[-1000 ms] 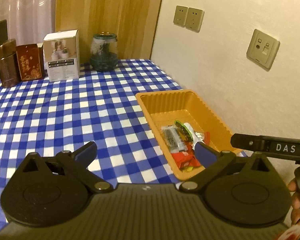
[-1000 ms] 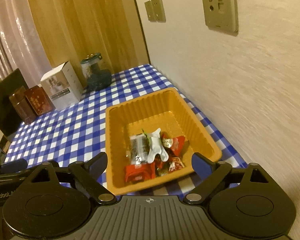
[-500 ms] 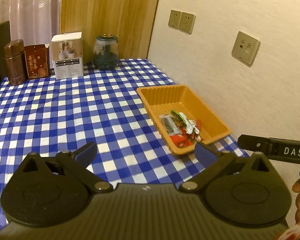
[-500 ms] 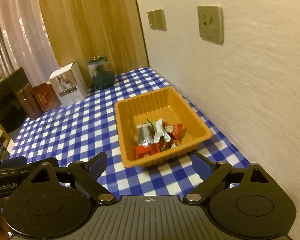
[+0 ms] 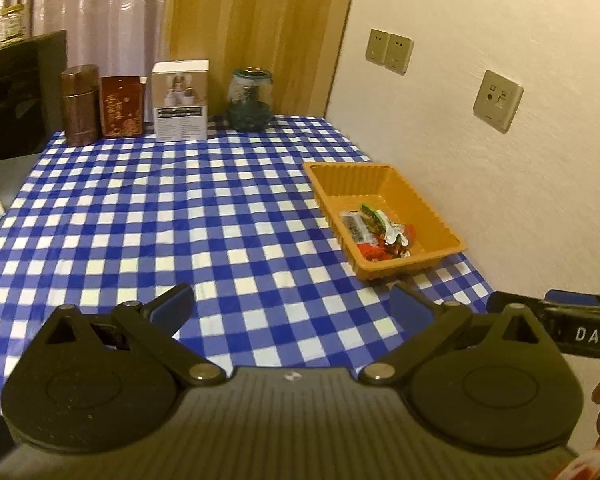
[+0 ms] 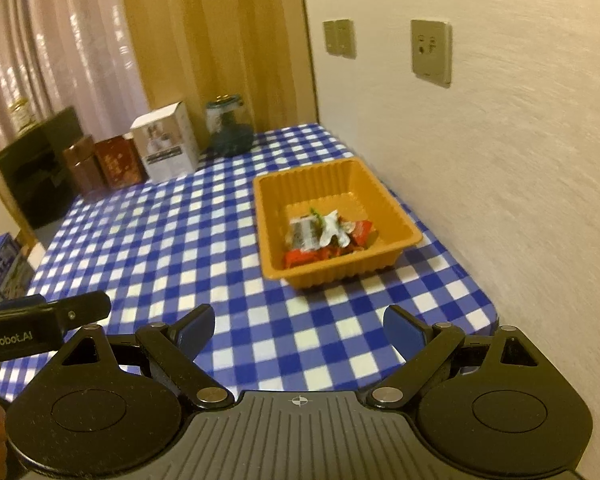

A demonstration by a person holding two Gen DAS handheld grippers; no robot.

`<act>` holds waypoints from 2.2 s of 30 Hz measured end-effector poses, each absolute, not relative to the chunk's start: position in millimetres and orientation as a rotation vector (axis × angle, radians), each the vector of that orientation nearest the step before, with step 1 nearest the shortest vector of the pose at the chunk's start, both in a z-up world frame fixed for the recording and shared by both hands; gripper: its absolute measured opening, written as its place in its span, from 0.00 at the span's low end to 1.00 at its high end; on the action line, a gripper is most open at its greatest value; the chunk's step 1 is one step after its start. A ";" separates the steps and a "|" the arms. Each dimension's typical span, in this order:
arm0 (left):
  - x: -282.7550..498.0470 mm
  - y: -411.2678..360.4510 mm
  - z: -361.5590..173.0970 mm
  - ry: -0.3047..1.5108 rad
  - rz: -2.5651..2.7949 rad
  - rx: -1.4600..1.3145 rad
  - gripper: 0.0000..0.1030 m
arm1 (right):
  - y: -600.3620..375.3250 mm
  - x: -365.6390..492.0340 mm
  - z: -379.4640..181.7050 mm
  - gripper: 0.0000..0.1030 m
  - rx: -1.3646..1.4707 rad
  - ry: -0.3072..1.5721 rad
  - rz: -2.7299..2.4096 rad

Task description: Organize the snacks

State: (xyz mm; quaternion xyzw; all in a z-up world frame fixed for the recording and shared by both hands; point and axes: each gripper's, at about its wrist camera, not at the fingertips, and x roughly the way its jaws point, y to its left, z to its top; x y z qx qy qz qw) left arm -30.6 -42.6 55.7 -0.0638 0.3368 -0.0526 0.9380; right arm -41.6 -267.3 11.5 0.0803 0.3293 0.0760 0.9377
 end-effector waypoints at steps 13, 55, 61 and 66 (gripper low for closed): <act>-72.6 -39.7 63.1 0.688 -0.079 -0.101 1.00 | -264.0 -80.4 18.7 0.88 0.166 0.642 0.175; -90.5 -42.8 65.6 0.685 -0.088 -0.083 1.00 | -268.2 -94.3 19.0 0.88 0.169 0.628 0.171; -90.1 -42.1 65.5 0.684 -0.089 -0.081 1.00 | -268.5 -94.2 18.4 0.88 0.168 0.631 0.168; -89.8 -42.4 65.4 0.685 -0.089 -0.082 1.00 | -269.1 -93.8 18.0 0.88 0.165 0.629 0.170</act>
